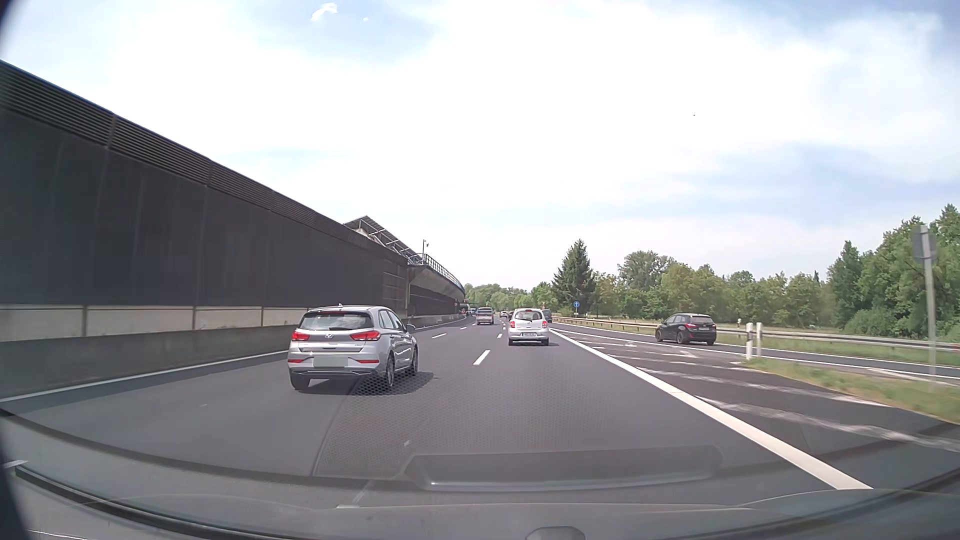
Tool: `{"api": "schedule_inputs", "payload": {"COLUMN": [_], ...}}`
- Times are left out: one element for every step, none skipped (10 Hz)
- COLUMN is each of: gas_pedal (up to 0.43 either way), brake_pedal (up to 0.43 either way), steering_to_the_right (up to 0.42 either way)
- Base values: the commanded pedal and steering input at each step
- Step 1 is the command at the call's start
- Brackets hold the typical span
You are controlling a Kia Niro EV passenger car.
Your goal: Follow the waypoints while adhering to traffic rules and regulations
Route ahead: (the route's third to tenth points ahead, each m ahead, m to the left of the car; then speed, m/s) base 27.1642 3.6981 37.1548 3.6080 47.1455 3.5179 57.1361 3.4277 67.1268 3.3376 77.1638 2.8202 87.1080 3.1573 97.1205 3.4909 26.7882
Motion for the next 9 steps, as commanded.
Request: {"api": "schedule_inputs", "payload": {"gas_pedal": [0.000,0.000,0.000,0.000,0.000,0.059,0.118,0.130,0.000], "brake_pedal": [0.000,0.000,0.000,0.000,0.000,0.000,0.000,0.000,0.000], "steering_to_the_right": [-0.005,-0.005,-0.005,-0.005,-0.004,-0.004,-0.004,-0.003,-0.003]}}
